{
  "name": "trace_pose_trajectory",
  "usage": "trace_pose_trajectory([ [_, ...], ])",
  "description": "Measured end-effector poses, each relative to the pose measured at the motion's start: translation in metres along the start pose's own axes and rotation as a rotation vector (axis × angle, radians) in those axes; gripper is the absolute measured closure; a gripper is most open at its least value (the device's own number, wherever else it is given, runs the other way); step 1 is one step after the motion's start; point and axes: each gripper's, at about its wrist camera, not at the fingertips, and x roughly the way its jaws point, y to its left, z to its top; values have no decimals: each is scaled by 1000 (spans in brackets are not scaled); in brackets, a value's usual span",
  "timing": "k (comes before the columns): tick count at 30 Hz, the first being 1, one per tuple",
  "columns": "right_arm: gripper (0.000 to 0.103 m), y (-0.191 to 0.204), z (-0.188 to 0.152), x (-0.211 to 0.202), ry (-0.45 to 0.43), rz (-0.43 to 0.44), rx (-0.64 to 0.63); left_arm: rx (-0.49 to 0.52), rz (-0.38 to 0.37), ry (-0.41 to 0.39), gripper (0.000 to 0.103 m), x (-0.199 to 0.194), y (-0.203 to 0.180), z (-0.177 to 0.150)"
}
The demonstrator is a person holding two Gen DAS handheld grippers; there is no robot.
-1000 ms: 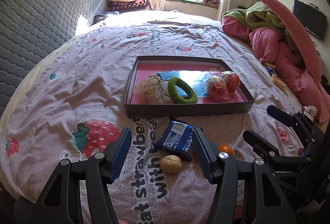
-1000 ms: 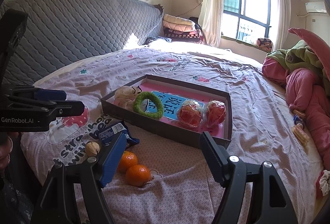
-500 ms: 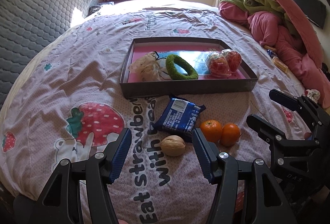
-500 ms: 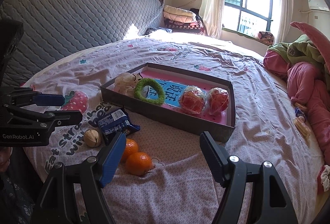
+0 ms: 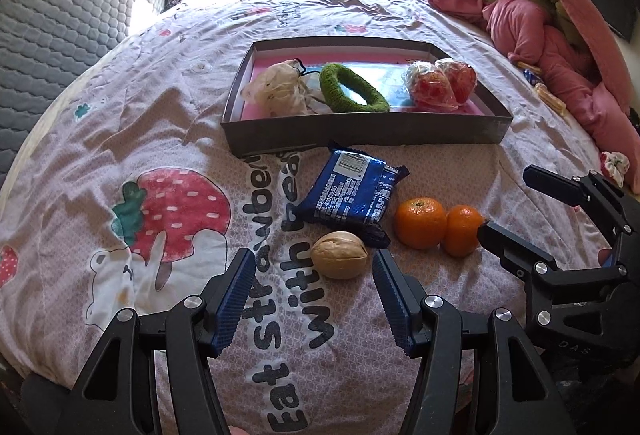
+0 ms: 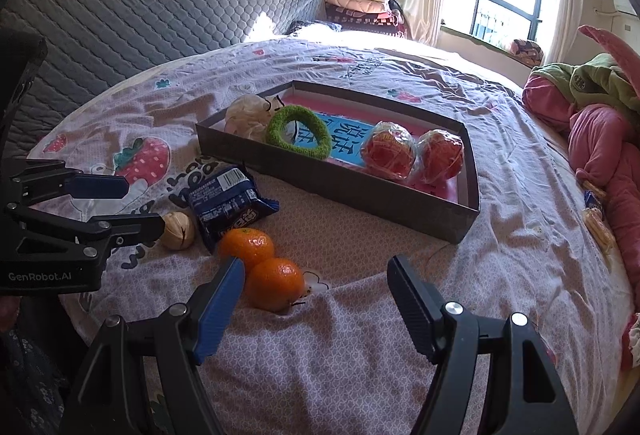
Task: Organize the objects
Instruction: 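Withdraw both grippers from tray toward walnut and oranges on the bedspread, then close left gripper on walnut while right gripper closes on an orange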
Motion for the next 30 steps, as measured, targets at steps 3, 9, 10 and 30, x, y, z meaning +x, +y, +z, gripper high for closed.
trace_pose_trajectory([
  [3,30,1,0,1,3,3,-5,1,-2,5,40,2,0,-1],
  [9,30,3,-2,6,22,13,-9,7,-8,17,40,7,-2,-3],
  [10,30,3,-2,7,24,15,-8,7,-9,17,40,7,-2,-3],
  [30,30,14,-9,34,87,39,-53,-12,-35,34,40,27,1,-3],
])
